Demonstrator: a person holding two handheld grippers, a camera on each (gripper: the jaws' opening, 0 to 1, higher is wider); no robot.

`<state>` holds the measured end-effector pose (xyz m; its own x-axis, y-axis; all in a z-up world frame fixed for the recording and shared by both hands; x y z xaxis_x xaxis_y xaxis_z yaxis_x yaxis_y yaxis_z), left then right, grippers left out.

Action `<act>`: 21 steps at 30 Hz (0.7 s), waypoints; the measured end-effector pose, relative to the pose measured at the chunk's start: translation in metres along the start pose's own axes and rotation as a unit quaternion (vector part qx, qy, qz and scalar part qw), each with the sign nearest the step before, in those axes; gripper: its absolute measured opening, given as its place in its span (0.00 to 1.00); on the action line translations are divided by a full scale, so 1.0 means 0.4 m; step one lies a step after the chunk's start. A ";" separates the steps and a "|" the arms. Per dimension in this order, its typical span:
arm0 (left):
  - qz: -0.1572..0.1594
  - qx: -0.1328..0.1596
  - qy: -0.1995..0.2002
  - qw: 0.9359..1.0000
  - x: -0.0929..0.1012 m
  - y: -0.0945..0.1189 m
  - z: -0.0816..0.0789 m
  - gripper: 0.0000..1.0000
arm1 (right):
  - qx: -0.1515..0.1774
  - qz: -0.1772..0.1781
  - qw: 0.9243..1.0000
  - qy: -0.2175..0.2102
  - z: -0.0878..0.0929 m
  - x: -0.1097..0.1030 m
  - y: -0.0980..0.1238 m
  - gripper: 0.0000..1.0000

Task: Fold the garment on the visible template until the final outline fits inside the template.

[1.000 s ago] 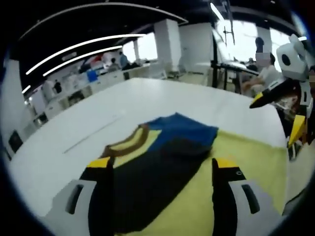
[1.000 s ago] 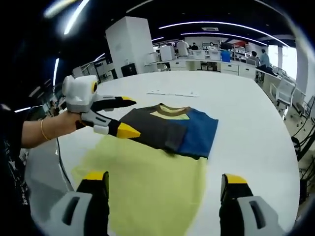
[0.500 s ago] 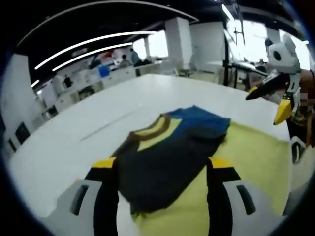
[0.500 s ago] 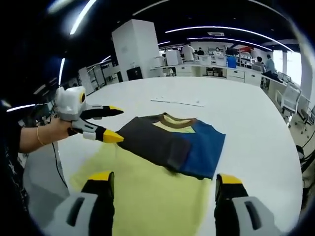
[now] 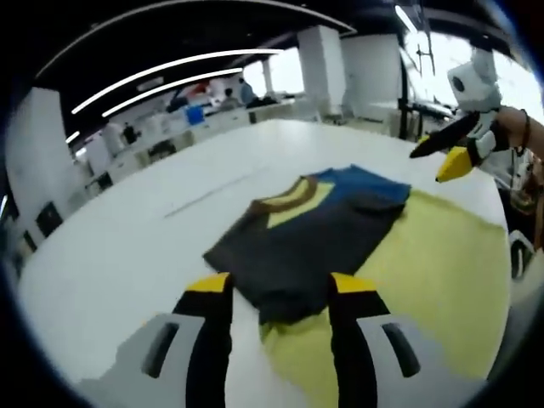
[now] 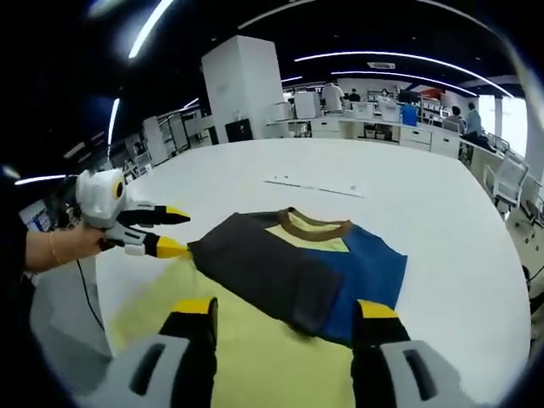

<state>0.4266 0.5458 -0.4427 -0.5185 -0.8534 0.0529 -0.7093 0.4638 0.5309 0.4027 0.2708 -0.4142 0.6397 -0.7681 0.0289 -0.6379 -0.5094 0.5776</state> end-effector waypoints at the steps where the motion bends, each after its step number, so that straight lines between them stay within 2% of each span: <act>1: 0.000 -0.002 0.000 1.000 -0.003 0.000 0.005 0.36 | 0.000 -0.001 1.000 0.000 -0.001 0.000 -0.006 0.60; 7: -0.015 -0.021 -0.019 0.999 -0.025 -0.005 0.040 0.25 | -0.004 -0.004 1.000 0.004 0.003 0.003 -0.056 0.52; 12: -0.021 -0.026 -0.029 0.999 -0.037 -0.024 0.059 0.18 | -0.011 0.002 1.000 0.009 0.010 0.015 -0.101 0.42; 16: -0.017 -0.028 -0.020 0.999 -0.040 -0.038 0.071 0.14 | -0.013 0.004 1.000 0.007 0.017 0.020 -0.140 0.35; 21: -0.015 -0.035 -0.032 0.999 -0.041 -0.040 0.083 0.05 | -0.021 0.004 1.000 0.004 0.031 0.020 -0.191 0.31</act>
<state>0.4306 0.5602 -0.4802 -0.5289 -0.8485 -0.0177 -0.6910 0.4184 0.5894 0.4512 0.2988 -0.4681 0.6387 -0.7684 0.0406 -0.6243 -0.4866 0.6112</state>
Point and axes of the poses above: the point that each gripper's makers call its tool centre point, and the gripper's own axes: y roughly backward along the fingers, x roughly to its right, z roughly out of its underside, the point moved 7 cm from there along y, roughly backward along the fingers, and after that the axes turned 13 degrees about y, right-handed, at the moved point
